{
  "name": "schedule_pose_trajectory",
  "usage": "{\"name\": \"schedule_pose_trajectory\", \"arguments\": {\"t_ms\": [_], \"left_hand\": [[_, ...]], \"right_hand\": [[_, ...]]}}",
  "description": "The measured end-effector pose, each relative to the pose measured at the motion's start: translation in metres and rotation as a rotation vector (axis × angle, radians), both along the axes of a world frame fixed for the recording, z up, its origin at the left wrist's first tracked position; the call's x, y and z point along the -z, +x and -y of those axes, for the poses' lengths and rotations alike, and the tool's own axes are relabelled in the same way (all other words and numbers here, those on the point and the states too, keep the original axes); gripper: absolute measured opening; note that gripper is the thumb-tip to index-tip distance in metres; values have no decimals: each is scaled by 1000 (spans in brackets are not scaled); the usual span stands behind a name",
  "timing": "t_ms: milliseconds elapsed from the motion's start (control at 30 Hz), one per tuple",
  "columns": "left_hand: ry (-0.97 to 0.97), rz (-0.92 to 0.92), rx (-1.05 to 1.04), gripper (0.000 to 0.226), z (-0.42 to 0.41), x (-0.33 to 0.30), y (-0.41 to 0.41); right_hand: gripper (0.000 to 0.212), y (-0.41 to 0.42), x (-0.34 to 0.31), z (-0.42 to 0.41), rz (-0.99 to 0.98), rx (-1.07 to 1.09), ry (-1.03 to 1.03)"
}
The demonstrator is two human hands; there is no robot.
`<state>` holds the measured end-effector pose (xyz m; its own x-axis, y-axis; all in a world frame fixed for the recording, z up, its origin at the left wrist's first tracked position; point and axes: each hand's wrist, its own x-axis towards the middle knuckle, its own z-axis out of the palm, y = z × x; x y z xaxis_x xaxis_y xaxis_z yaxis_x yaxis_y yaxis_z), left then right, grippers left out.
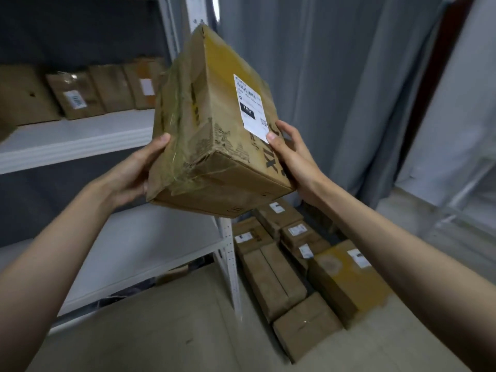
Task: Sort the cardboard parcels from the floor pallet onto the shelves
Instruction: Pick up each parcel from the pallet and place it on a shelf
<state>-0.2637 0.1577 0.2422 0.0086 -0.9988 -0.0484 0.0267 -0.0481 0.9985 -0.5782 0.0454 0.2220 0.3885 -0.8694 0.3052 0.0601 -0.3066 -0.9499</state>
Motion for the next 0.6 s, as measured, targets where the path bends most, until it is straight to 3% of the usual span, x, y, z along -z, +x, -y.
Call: {"name": "schedule_pose_trajectory", "arguments": {"t_ms": [600], "left_hand": [[-102, 63, 223, 58, 242, 25, -373]], "right_hand": [[71, -366, 9, 142, -12, 448, 13]]}}
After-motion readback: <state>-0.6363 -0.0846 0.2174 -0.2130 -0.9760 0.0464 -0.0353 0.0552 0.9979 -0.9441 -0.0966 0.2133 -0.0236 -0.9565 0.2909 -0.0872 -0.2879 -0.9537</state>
